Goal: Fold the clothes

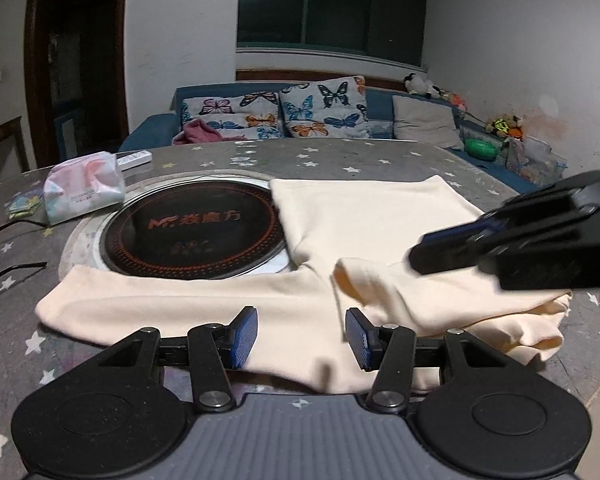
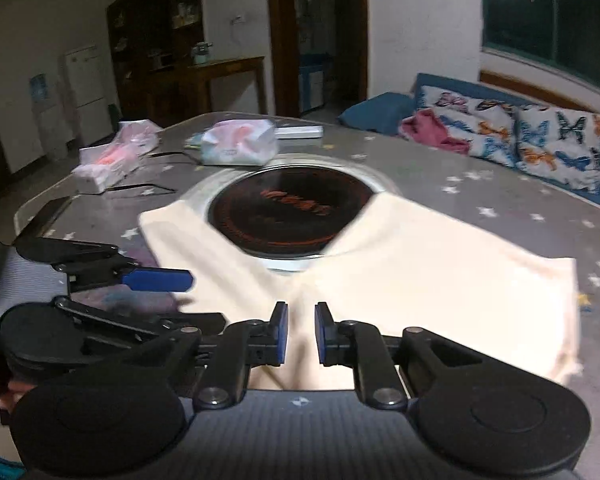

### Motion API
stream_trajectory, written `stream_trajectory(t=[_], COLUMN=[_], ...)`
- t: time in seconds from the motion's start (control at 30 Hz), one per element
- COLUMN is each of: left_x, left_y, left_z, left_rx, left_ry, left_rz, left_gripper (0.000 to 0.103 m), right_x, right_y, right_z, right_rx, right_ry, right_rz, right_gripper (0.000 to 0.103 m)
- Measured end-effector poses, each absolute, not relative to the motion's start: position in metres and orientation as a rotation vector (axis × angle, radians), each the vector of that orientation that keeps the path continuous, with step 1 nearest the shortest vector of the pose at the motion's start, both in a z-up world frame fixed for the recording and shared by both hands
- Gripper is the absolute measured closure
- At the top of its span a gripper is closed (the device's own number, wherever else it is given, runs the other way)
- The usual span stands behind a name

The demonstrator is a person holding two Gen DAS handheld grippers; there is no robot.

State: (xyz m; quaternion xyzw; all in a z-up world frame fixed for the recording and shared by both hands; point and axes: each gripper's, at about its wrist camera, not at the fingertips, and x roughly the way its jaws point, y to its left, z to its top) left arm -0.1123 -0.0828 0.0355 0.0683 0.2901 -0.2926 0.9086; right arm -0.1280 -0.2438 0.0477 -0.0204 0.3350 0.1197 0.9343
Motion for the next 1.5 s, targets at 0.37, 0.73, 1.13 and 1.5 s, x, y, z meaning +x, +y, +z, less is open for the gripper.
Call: stream_trajectory(t=[0.37,0.73,1.13,1.5], left_x=[-0.089,-0.101,-0.106,-0.11], left_y=[-0.085,-0.098,-0.129,-0.108], left_z=[0.028,0.037,0.022,0.033], left_rx=[0.128,0.147,0.202,0.147], left_ry=[0.625,0.602,0.637,0.654], left_rz=[-0.552,-0.634,-0.723,-0.677], left_gripper=[0.051,0.052,0.079,0.101], right_x=[-0.197,-0.216,-0.223,-0.222], right_y=[-0.341,-0.349,-0.362,-0.359], right_z=[0.04,0.017,0.013,0.024], right_rx=[-0.079,-0.119,-0.032,-0.054], right_ry=[0.764,0.831,0.81,0.76], right_rz=[-0.029,-0.015,-0.083,-0.081], right_gripper=[0.073,0.074,0.097,0.095])
